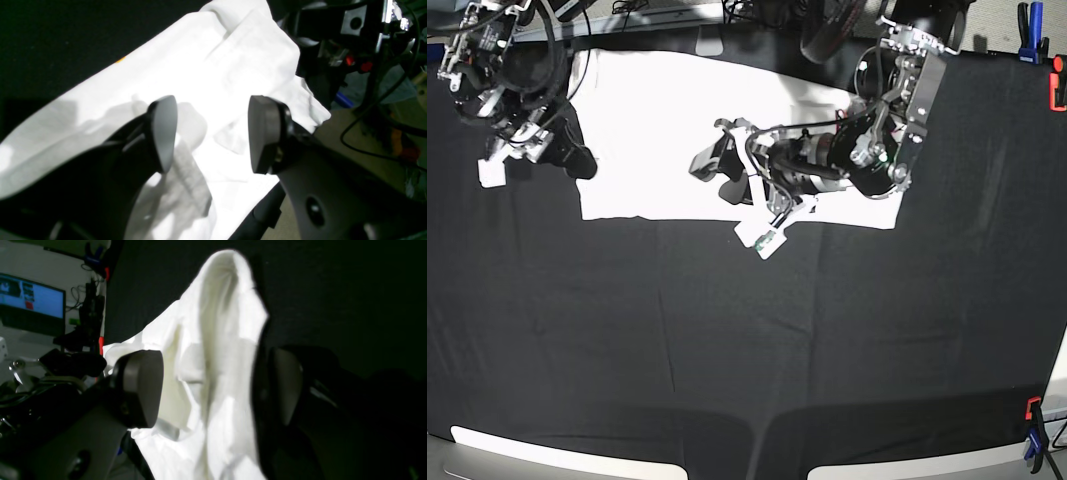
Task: Layout the t-shirt on the table in an organized manner, then fold the t-shirt properly
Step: 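Lower the right gripper onto the strip's other end and grasp it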
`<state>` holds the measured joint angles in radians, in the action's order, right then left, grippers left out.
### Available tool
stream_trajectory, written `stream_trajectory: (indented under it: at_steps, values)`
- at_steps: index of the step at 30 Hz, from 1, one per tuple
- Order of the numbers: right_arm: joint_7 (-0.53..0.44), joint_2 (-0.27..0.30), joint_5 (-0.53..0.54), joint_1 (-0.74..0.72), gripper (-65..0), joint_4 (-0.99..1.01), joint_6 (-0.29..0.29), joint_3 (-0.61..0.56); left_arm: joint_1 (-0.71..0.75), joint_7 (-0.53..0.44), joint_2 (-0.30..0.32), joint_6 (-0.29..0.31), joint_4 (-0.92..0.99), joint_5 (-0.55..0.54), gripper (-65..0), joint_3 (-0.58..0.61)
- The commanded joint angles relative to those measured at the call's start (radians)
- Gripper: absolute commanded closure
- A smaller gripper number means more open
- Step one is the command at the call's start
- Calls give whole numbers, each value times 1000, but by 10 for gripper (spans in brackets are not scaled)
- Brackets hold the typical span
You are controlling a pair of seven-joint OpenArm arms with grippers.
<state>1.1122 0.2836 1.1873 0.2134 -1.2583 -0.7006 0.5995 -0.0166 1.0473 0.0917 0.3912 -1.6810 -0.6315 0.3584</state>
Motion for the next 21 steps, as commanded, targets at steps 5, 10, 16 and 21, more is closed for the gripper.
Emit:
stream_trajectory:
  at_steps: [5,10,16,21]
  values:
    - [32,7,-2,0,-470,-7,2,-116,-14,-20,-8,6,-15,-24,-316,-1]
    - [37,7,-64,0,-470,-7,2,-185,-14,-24,-8,6,-15,-24,-316,-1]
    - [38,10,-115,0,-467,-7,2,-186,-14,-24,-8,6,-15,-24,-316,-1]
    - [38,10,-115,3,-252,-7,2,-186,-14,-23,-8,6,-15,-24,-316,-1]
